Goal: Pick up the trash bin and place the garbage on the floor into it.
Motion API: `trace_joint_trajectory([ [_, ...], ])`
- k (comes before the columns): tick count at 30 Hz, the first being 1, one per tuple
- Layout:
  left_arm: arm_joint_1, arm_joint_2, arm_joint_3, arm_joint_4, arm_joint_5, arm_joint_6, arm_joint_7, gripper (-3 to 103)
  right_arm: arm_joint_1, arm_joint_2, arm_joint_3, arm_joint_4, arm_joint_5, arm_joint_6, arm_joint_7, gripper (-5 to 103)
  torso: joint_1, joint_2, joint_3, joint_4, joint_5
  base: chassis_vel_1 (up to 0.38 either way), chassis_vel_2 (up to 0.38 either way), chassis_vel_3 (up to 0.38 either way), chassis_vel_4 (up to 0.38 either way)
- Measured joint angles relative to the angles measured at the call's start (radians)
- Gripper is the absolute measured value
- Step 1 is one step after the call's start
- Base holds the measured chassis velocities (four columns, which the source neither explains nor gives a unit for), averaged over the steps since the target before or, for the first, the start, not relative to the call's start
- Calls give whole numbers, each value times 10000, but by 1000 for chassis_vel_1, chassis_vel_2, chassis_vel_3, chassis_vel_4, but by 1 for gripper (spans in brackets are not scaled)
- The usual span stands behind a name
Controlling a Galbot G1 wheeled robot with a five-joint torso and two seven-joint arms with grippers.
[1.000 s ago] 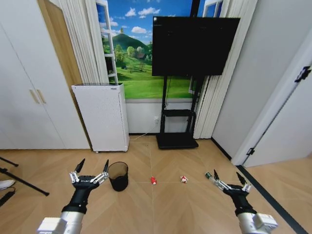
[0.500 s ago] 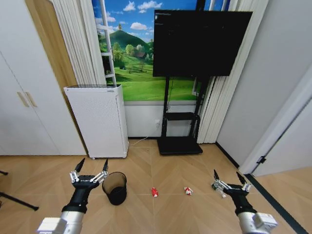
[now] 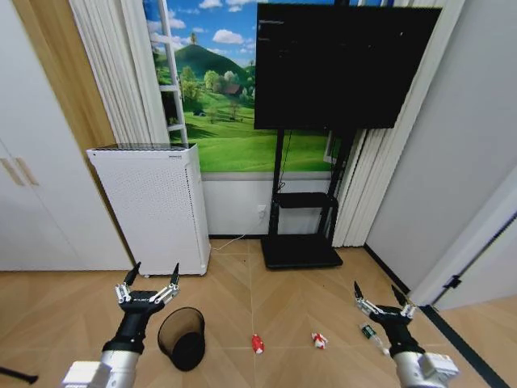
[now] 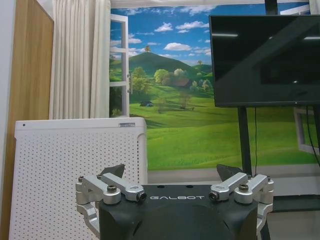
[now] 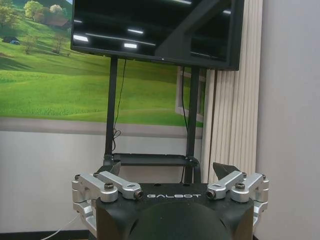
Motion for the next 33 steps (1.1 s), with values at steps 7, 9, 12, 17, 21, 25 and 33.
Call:
trace_joint_trajectory([
  [7,-6,-4,-12,0,-3,-17,-2,100,16,-11,-9,-31,-32,0,-1,100,2,-1,1,2,11,-203,201,188,-204],
  [9,-5,-4,-14,0,-3,-20,-5,98,24,-15,-7,-46,-49,3,1,100,-1,1,-1,0,3,-198,206,199,-203],
  [12,-5,-4,-24,0,-3,-45,-8,99,30,-24,-6,-64,-63,9,4,100,2,-1,1,0,11,-185,183,200,-190],
  [17,0,-4,-83,0,46,-41,-136,99,76,-34,-41,-104,8,279,7,100,2,-1,1,1,9,-183,160,176,-182],
  [21,13,15,-180,1,97,30,-383,99,143,-46,-82,-111,170,468,104,100,2,-1,1,1,1,-161,161,165,-153],
  [25,56,105,-343,0,-67,129,-562,99,178,-48,-66,-145,118,512,147,100,4,-2,3,0,3,-64,91,82,-69],
  [33,335,243,-588,0,-127,358,-714,98,134,-30,-77,-180,-16,611,-16,100,-2,1,-2,-1,6,0,0,0,0],
])
